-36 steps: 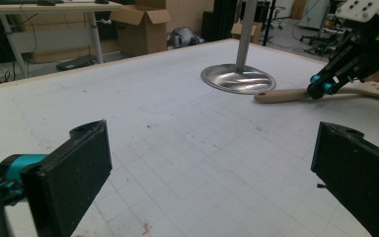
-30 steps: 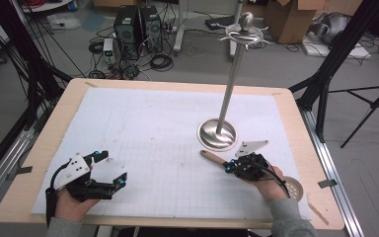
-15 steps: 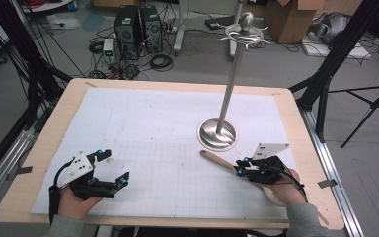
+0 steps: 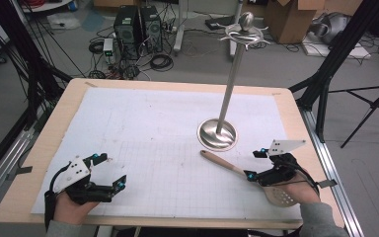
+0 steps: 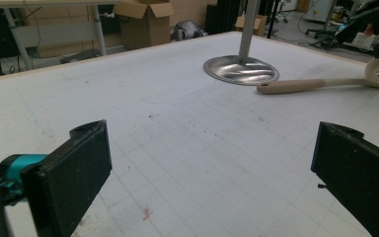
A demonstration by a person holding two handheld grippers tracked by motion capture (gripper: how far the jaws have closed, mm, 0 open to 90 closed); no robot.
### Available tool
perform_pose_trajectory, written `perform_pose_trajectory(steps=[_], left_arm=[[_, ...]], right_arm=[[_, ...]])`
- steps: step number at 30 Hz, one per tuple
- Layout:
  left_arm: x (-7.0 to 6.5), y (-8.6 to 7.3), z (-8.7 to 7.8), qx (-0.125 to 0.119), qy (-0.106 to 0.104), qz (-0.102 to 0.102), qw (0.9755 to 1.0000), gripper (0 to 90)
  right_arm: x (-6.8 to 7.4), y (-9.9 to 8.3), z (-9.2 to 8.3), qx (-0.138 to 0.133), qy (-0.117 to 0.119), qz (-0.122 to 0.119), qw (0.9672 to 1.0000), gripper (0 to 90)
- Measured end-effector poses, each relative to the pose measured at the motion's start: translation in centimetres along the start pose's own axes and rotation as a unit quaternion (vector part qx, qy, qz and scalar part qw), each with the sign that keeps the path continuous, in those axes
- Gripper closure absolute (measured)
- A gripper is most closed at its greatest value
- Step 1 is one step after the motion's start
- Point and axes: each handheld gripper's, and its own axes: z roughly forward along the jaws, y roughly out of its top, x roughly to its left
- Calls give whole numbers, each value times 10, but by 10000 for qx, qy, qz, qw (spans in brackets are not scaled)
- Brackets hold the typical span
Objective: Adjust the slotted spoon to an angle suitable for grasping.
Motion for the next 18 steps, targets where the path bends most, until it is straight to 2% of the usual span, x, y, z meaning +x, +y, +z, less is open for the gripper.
perform_pose_trajectory(steps=[4, 8, 11, 18], left_arm=[[-1, -5, -8, 23, 67, -45, 10000, 24], [2, -7, -18, -11, 182, -82, 9998, 23], [2, -7, -24, -43, 267, -108, 9996, 23], [0, -11, -29, 14, 325, -101, 9994, 24]], right_arm=[[-3, -2, -5, -99, 158, -43, 9998, 152], [-10, -4, -7, 70, 221, -73, 9997, 152], [-11, -5, -6, 134, 223, 28, 9997, 153], [-11, -8, -6, 324, 296, 0, 9990, 154]])
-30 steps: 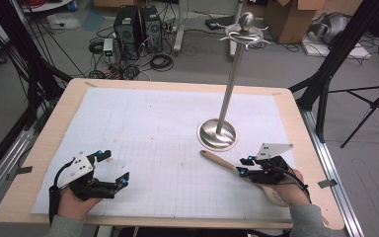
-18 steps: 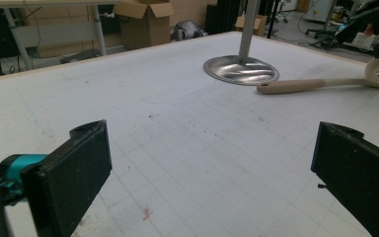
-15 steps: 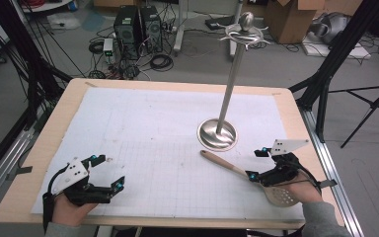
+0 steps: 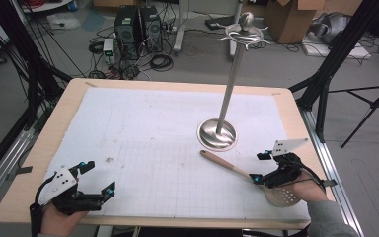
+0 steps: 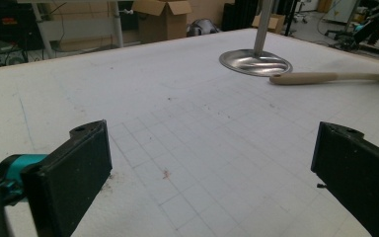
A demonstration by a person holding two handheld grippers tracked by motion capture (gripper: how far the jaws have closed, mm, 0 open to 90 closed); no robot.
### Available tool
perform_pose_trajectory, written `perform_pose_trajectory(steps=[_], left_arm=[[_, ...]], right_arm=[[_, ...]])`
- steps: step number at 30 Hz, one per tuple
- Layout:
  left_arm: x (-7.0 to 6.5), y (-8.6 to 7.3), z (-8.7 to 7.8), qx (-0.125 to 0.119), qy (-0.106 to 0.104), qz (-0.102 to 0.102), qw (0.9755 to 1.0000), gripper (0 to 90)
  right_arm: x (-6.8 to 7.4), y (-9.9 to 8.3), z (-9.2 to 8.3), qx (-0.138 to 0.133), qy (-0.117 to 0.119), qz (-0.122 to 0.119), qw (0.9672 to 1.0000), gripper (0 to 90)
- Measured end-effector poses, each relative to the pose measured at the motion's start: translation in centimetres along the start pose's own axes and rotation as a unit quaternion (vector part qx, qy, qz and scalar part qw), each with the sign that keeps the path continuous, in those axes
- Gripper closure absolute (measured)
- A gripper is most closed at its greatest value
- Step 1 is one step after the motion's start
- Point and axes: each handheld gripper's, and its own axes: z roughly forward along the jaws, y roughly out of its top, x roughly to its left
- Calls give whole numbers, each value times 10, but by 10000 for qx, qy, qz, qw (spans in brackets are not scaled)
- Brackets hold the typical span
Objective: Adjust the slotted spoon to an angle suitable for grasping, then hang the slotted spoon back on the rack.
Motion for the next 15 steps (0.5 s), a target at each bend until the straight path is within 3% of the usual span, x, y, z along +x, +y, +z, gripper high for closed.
perform_pose_trajectory(steps=[15], left_arm=[[2, -4, -1, 35, 3, -55, 10000, 23]], right_arm=[[-4, -1, 17, 438, 196, 31, 9988, 160]])
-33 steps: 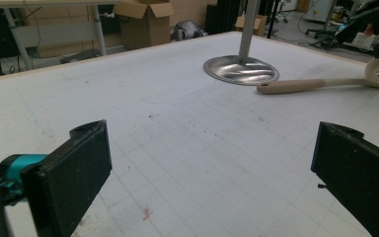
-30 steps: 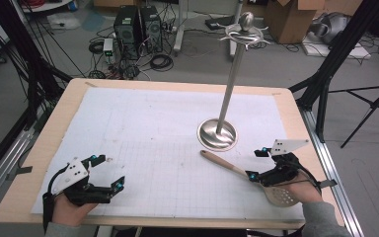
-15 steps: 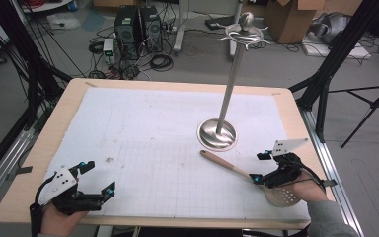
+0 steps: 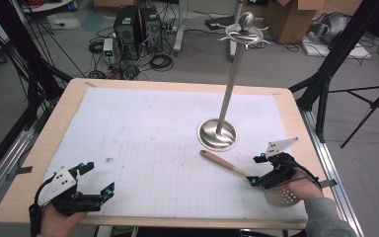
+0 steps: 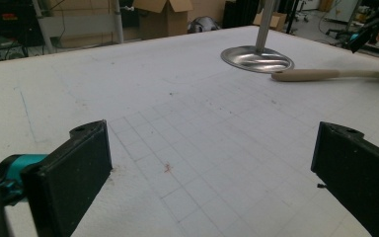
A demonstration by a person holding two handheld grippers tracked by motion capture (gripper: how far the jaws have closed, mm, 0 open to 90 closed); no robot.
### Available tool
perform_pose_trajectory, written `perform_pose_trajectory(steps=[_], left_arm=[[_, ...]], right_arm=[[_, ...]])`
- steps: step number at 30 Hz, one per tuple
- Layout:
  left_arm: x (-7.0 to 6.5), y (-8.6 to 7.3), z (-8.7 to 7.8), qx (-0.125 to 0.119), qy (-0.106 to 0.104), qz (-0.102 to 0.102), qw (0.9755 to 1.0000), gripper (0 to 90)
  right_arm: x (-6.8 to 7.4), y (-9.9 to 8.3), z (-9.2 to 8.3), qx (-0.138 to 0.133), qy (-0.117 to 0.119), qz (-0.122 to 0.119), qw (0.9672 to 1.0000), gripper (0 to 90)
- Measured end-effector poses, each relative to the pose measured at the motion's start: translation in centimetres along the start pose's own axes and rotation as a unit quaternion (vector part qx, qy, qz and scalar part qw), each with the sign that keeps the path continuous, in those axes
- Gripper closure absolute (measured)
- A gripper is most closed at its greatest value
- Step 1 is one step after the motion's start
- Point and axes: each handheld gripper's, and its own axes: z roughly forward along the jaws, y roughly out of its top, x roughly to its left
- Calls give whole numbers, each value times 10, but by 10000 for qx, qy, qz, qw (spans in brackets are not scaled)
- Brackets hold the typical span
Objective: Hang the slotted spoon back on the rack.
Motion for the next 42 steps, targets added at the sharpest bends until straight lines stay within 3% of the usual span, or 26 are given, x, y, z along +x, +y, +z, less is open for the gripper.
perform_pose_trajectory(steps=[13, 30, 36, 42], left_arm=[[0, -3, 1, 63, 6, -5, 10000, 24], [2, -3, 2, 43, -1, -24, 10000, 24], [2, -3, 3, 23, 31, -20, 10000, 24], [2, -3, 3, 33, 22, -16, 10000, 23]], right_arm=[[-1, 0, 9, 322, 93, 20, 9994, 173], [2, -1, 12, 790, 49, 2, 9969, 391], [3, -2, 17, 1043, 14, -32, 9945, 431], [3, -2, 17, 1069, -44, 1, 9943, 489]])
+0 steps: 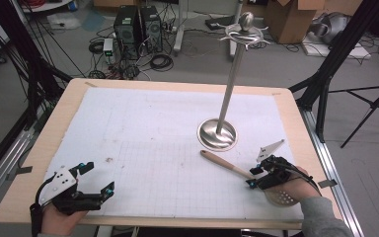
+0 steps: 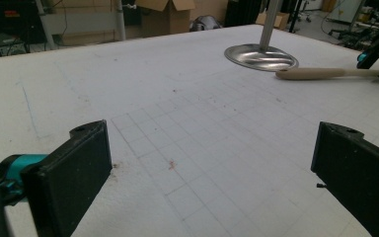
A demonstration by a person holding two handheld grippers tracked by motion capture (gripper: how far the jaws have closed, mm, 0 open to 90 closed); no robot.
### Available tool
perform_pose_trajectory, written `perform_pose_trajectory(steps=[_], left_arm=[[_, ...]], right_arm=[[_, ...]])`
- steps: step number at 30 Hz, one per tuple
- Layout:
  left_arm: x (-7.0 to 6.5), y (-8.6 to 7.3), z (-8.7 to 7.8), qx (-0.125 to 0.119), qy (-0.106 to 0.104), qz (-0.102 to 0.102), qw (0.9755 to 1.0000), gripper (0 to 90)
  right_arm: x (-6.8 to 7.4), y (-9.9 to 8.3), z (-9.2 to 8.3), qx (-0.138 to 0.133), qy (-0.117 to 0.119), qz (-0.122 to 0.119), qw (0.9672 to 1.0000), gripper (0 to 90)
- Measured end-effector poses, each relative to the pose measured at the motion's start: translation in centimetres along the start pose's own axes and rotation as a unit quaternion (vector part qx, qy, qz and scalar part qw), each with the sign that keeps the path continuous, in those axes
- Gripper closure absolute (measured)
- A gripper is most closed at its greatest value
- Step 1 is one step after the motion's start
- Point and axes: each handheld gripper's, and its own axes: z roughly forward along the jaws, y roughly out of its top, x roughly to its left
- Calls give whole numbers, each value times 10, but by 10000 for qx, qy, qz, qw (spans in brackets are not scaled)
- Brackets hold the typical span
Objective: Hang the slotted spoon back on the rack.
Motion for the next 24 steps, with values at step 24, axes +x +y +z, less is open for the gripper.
perform_pose_trajectory(steps=[24], left_arm=[[-3, 2, -1, -14, 17, 55, 10000, 23]], right_arm=[[8, -1, -2, 75, -310, 17, 9995, 774]])
